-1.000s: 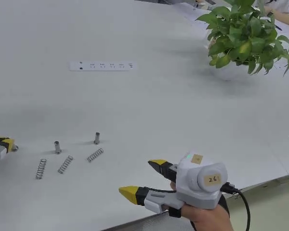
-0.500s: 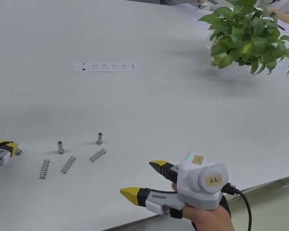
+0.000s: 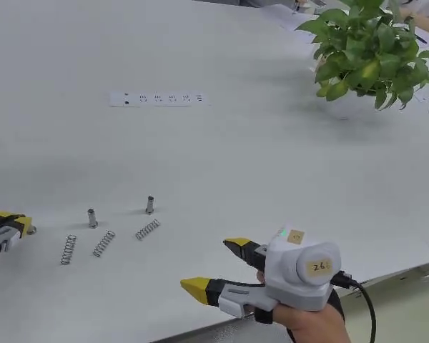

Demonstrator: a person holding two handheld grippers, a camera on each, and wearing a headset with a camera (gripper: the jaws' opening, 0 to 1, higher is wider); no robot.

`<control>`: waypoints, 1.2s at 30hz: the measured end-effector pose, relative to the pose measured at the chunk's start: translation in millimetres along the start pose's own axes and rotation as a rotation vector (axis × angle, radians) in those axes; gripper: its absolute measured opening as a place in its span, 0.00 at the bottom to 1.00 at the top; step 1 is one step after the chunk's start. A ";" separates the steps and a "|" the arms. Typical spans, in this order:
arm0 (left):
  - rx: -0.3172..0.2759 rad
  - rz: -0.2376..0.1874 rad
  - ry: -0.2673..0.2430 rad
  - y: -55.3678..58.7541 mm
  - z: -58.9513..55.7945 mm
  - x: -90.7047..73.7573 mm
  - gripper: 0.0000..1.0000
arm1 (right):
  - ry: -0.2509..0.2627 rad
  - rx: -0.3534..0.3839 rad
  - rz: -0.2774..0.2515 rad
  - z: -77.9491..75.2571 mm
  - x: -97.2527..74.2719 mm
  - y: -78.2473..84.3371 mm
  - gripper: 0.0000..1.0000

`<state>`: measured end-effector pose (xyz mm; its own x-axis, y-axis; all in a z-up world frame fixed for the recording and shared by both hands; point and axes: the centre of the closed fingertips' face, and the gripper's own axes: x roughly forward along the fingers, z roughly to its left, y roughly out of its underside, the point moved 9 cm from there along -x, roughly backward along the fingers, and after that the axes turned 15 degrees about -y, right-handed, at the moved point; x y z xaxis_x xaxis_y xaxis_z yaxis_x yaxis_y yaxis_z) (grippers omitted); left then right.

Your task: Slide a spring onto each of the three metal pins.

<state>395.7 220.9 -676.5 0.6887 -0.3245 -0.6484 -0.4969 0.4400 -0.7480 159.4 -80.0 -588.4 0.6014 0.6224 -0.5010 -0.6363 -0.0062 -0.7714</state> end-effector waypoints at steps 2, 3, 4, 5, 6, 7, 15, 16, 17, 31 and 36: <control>0.019 -0.005 0.004 -0.4 -0.3 -0.7 0.00 | -0.003 0.000 0.002 -0.2 0.7 0.4 0.63; 0.020 -0.004 0.004 -0.5 -0.3 -1.0 0.00 | -0.004 -0.001 0.003 -0.2 0.9 0.2 0.63; 0.024 -0.006 0.005 -0.9 -0.2 -0.5 0.00 | -0.004 -0.003 0.003 -0.2 1.3 -0.2 0.63; 0.027 -0.008 0.005 -1.1 -0.2 -0.5 0.00 | -0.005 -0.002 0.001 -0.2 1.6 -0.4 0.63; 0.027 -0.008 0.003 -1.3 -0.2 -0.2 0.00 | -0.006 -0.003 0.000 -0.1 1.9 -0.8 0.63; 0.027 -0.008 0.003 -1.4 -0.2 -0.3 0.00 | -0.006 -0.003 0.000 -0.1 2.1 -1.0 0.63; 0.029 -0.005 -0.001 -2.3 -1.4 -0.2 0.00 | -0.011 -0.007 0.003 -0.3 3.1 -1.3 0.63; 0.031 -0.005 -0.001 -2.2 -1.4 -0.1 0.00 | -0.011 -0.007 0.003 -0.3 3.1 -1.2 0.63; 0.035 -0.002 -0.002 -1.9 -1.4 -0.1 0.00 | -0.012 -0.007 0.003 -0.2 3.2 -1.0 0.63; -0.007 0.009 0.019 -0.5 -4.7 3.9 0.09 | -0.005 0.003 -0.003 -0.1 0.1 2.9 0.63; -0.029 0.011 0.025 2.1 -3.9 1.6 0.15 | -0.004 0.002 -0.005 -0.1 -0.5 2.6 0.63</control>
<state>393.7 218.0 -679.6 0.6696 -0.3407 -0.6600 -0.5202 0.4191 -0.7441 157.5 -80.4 -590.2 0.6025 0.6256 -0.4956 -0.6343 -0.0015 -0.7731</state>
